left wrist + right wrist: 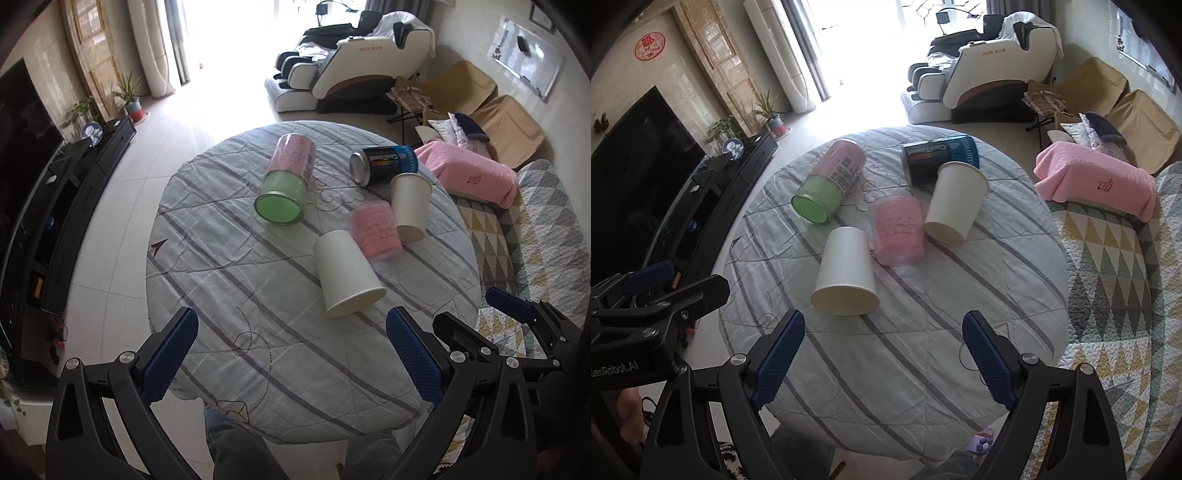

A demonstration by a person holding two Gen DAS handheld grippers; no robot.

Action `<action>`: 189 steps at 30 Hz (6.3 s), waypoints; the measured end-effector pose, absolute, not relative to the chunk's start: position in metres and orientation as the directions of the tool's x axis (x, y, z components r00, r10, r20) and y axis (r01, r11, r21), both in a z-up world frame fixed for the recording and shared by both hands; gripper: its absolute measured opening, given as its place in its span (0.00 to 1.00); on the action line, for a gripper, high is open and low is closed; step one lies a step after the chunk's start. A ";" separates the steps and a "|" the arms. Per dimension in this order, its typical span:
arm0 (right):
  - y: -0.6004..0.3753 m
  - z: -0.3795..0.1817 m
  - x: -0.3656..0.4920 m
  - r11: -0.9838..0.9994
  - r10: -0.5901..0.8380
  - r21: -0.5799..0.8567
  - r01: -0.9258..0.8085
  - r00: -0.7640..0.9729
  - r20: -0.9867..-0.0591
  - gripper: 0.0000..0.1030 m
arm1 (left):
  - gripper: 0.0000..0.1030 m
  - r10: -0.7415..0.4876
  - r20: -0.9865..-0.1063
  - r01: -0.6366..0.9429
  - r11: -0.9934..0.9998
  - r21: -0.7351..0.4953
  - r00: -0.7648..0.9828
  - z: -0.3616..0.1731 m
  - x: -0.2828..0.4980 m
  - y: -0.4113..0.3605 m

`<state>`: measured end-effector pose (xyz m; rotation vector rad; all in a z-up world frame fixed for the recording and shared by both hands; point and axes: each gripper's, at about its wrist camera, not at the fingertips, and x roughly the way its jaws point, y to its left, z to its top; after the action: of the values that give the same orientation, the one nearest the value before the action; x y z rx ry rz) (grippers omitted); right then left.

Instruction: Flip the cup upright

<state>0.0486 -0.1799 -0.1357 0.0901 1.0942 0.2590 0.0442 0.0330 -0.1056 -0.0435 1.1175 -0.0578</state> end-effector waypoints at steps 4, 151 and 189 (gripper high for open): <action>-0.164 -0.145 0.065 0.960 0.267 0.206 -0.189 0.397 -0.878 0.86 | 1.00 -0.053 -0.903 -0.016 0.998 -0.066 0.426 -0.112 0.050 0.051; -0.182 -0.230 0.058 0.981 0.092 0.024 -0.192 0.354 -0.931 0.76 | 0.86 -0.361 -0.754 0.137 0.928 -0.345 0.548 -0.238 0.070 0.043; -0.203 -0.102 0.011 0.991 0.130 0.106 -0.076 0.594 -0.794 0.76 | 0.99 -0.179 -0.731 0.172 0.981 -0.086 0.658 -0.086 -0.002 0.051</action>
<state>0.0108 -0.2028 -0.1025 0.0633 0.9268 0.1200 -0.0016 0.0513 -0.0859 -0.0093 0.8290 -0.1984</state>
